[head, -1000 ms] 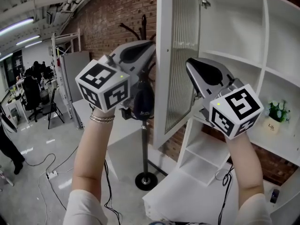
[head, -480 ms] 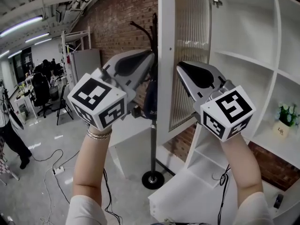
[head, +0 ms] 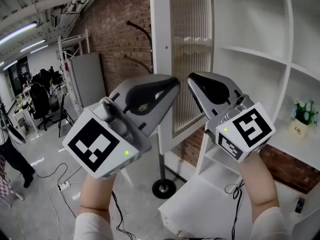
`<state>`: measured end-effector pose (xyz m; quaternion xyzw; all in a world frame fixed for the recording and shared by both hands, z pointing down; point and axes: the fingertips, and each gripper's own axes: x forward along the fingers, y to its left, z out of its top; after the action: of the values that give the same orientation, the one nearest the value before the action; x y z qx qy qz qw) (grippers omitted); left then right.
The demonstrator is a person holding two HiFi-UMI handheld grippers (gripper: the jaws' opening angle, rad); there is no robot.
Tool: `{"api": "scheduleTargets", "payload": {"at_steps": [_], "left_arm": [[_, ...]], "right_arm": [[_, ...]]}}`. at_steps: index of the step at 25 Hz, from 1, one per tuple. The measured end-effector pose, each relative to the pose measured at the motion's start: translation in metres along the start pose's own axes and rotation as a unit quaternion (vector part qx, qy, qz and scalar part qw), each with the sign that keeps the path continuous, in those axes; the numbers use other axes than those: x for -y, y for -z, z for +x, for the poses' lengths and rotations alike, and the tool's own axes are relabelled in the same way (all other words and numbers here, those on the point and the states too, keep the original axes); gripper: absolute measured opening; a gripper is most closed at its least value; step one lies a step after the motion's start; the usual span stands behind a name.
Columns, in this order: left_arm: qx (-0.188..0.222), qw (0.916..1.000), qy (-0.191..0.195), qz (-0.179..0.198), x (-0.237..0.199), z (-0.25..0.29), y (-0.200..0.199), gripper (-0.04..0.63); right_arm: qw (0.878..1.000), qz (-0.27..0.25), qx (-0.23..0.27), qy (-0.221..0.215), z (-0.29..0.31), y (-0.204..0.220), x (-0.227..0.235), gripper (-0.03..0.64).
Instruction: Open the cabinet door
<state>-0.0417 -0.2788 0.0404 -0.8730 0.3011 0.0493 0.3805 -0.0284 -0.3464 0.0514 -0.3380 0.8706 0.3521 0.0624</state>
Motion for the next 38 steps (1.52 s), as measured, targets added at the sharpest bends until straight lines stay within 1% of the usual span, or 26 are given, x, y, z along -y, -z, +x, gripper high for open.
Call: {"api": "scheduleTargets", "payload": {"at_steps": [2, 3, 7, 9, 11, 16, 19, 22, 27, 29, 31, 34, 38], "left_arm": [[0.015, 0.9994, 0.032, -0.005, 0.026, 0.007, -0.002, 0.017], [0.014, 0.9991, 0.039, -0.001, 0.036, 0.01, 0.001, 0.017], [-0.022, 0.9983, 0.046, 0.028, 0.062, 0.024, 0.028, 0.017], [-0.03, 0.9976, 0.055, 0.029, 0.071, 0.031, 0.039, 0.017], [-0.029, 0.9971, 0.068, 0.019, 0.081, 0.038, 0.047, 0.017], [-0.023, 0.995, 0.095, -0.021, 0.105, 0.052, 0.068, 0.017], [-0.021, 0.9922, 0.114, -0.044, 0.122, 0.059, 0.084, 0.017], [-0.034, 0.9873, 0.142, -0.063, 0.145, 0.07, 0.104, 0.015], [-0.069, 0.9796, 0.176, -0.07, 0.181, 0.085, 0.141, 0.015], [-0.078, 0.9758, 0.188, -0.08, 0.194, 0.089, 0.153, 0.015], [-0.083, 0.9708, 0.203, -0.097, 0.209, 0.09, 0.162, 0.015], [-0.088, 0.9609, 0.23, -0.126, 0.233, 0.086, 0.173, 0.015], [-0.11, 0.955, 0.241, -0.133, 0.253, 0.079, 0.199, 0.015]], "right_arm": [[1.0, 0.002, -0.009, 0.008, -0.016, 0.01, 0.004, 0.032], [1.0, 0.003, -0.015, 0.013, -0.024, 0.015, 0.007, 0.032], [0.999, 0.007, -0.039, 0.032, -0.05, 0.036, 0.014, 0.032], [0.998, 0.009, -0.05, 0.038, -0.06, 0.045, 0.015, 0.032], [0.997, 0.011, -0.063, 0.043, -0.07, 0.054, 0.017, 0.032], [0.994, 0.007, -0.094, 0.063, -0.103, 0.078, 0.021, 0.032], [0.99, 0.023, -0.114, 0.077, -0.127, 0.097, 0.017, 0.032], [0.985, 0.042, -0.139, 0.089, -0.153, 0.118, 0.009, 0.032], [0.977, 0.068, -0.17, 0.109, -0.184, 0.147, -0.004, 0.032], [0.975, 0.073, -0.181, 0.11, -0.191, 0.158, -0.007, 0.032], [0.97, 0.08, -0.196, 0.116, -0.201, 0.167, -0.012, 0.032], [0.961, 0.095, -0.222, 0.137, -0.222, 0.176, -0.022, 0.032], [0.954, 0.105, -0.236, 0.154, -0.239, 0.192, -0.03, 0.032]]}}
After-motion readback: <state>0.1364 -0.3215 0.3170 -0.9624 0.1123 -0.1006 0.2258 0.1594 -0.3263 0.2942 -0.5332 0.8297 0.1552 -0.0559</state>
